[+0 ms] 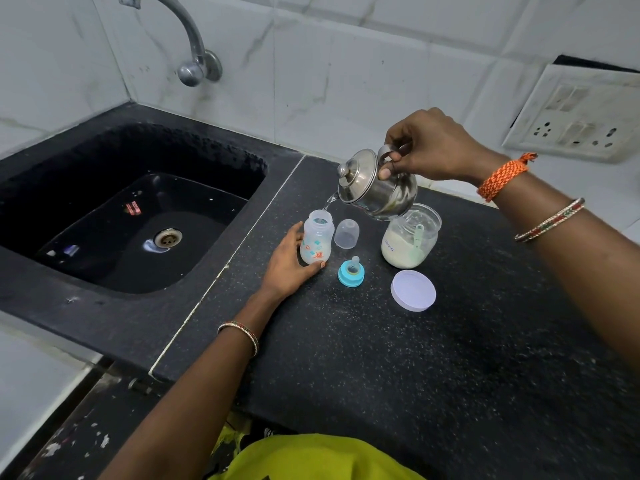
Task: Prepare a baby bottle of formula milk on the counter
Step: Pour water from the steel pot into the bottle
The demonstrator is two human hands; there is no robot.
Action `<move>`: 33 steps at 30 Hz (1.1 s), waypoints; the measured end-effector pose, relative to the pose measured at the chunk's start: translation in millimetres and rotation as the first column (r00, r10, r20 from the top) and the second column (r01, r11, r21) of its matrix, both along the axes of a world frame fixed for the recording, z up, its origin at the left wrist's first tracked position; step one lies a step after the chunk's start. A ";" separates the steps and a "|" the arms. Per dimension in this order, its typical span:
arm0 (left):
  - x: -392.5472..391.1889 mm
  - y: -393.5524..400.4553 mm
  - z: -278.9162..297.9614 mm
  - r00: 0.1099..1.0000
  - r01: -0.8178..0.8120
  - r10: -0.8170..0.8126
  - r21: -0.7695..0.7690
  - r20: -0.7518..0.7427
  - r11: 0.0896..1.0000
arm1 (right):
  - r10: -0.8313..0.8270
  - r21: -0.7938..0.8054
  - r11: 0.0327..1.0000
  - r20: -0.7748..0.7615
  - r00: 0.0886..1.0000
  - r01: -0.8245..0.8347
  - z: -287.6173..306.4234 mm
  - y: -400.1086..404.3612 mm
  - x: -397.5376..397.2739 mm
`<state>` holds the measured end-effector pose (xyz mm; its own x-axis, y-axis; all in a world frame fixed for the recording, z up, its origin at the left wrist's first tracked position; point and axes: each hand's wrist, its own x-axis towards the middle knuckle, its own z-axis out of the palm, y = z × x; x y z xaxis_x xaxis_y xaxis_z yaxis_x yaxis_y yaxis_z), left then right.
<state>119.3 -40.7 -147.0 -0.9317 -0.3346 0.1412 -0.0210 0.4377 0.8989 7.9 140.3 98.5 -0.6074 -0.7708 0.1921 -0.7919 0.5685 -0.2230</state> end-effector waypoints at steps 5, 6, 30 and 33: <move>-0.3 -0.1 0.3 1.000 0.000 0.000 -0.006 -0.009 1.000 | 0.001 0.014 1.000 -0.032 0.999 -0.001 -0.5 -0.7 0.2; -0.3 -0.1 0.1 1.000 0.002 -0.002 -0.007 -0.014 1.000 | 0.002 0.017 1.000 -0.037 0.999 -0.002 -0.5 -0.7 0.3; -2.1 -1.9 -4.1 0.999 -0.031 0.034 -0.109 0.023 0.994 | 0.022 0.130 0.991 -0.052 0.998 -0.015 -19.9 -12.3 2.4; -1.4 -1.9 -3.8 0.999 -0.032 0.035 -0.107 0.021 0.994 | 0.029 0.131 0.991 -0.065 0.998 -0.020 -21.3 -13.8 1.7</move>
